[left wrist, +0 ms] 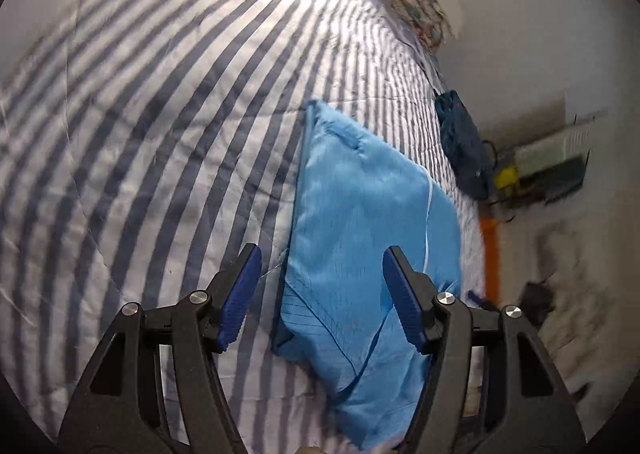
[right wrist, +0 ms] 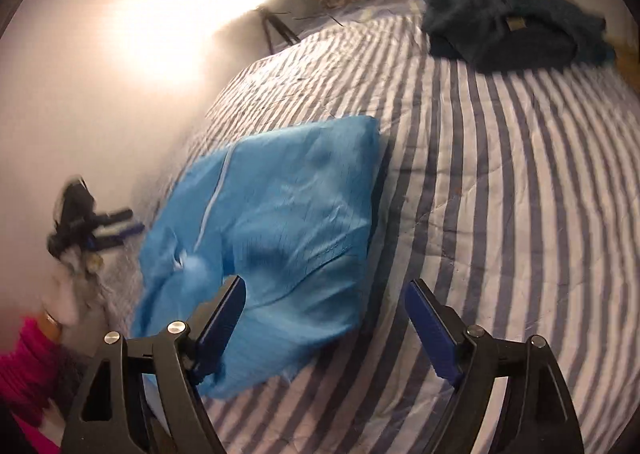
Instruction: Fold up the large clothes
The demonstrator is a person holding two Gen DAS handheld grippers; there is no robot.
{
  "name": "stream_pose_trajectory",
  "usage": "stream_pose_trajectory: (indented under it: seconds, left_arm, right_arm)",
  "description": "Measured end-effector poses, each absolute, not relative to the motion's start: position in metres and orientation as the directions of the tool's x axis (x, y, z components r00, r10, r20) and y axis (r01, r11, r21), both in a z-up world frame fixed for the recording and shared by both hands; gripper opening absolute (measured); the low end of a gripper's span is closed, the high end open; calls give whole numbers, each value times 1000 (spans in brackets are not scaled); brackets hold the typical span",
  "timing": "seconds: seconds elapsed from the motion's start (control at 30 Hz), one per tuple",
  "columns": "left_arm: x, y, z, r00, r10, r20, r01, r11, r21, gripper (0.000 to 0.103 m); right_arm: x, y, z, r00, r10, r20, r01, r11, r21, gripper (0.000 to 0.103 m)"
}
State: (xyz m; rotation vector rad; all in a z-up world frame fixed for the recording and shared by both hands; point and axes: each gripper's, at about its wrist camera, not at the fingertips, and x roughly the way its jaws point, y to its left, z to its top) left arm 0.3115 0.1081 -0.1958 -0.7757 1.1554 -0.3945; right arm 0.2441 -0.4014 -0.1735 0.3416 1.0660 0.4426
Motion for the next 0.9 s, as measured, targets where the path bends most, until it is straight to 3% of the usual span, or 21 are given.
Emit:
stream_pose_trajectory:
  seconds: [0.17, 0.43, 0.53, 0.73, 0.77, 0.83, 0.9]
  left_arm:
    - [317, 115, -226, 319, -702, -637, -181, 615, -768, 64]
    - [322, 117, -240, 308, -736, -603, -192, 572, -797, 64]
    - [328, 108, -238, 301, -733, -610, -168, 589, -790, 64]
    - [346, 82, -232, 300, -722, -623, -146, 610, -778, 64]
    - [348, 76, -229, 299, -708, -639, -136, 632, -763, 60]
    - [350, 66, -225, 286, -692, -662, -113, 662, -741, 38]
    - [349, 57, -221, 289, -651, -702, -88, 712, -697, 21]
  right_arm:
    - [259, -413, -194, 368, 554, -747, -93, 821, 564, 84]
    - [278, -419, -220, 332, 656, -678, -33, 726, 687, 72]
    - [284, -415, -226, 310, 741, -595, -34, 634, 772, 52]
    - [288, -384, -233, 274, 751, -601, -64, 638, 767, 52]
    - [289, -381, -231, 272, 754, -598, -66, 634, 770, 52]
    - [287, -376, -227, 274, 746, -607, -76, 646, 759, 49]
    - [288, -367, -224, 271, 717, -642, -95, 684, 724, 36]
